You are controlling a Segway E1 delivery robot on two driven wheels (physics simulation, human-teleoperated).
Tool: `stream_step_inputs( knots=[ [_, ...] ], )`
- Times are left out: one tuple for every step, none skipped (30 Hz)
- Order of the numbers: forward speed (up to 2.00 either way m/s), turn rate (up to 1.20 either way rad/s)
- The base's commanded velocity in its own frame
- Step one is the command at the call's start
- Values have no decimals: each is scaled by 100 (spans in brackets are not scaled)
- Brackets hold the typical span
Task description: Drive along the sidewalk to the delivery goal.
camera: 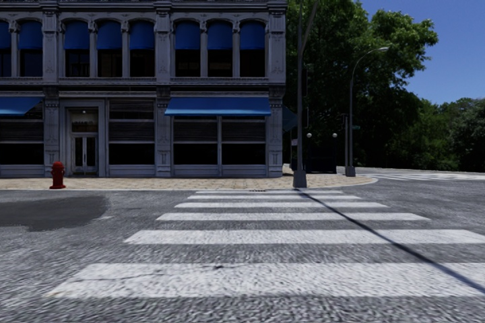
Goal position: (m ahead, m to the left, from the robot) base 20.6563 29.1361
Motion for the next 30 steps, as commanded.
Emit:
stream_step_inputs(
  knots=[
    [200, -25],
    [200, -18],
    [200, -9],
    [200, 0],
    [200, 0],
    [200, 0],
    [200, 0],
    [200, 0],
    [200, 0],
    [200, 0],
    [200, 0],
    [200, 0],
    [200, 0],
    [200, 0],
    [200, 0],
    [200, 0],
    [200, 0],
    [200, 4],
    [200, 5],
    [200, 6],
    [200, 6],
    [200, 6],
    [200, 6],
    [200, 6],
    [200, 6],
    [200, 8],
    [200, 12],
    [200, 14],
    [200, 14],
    [200, 16]
  ],
)
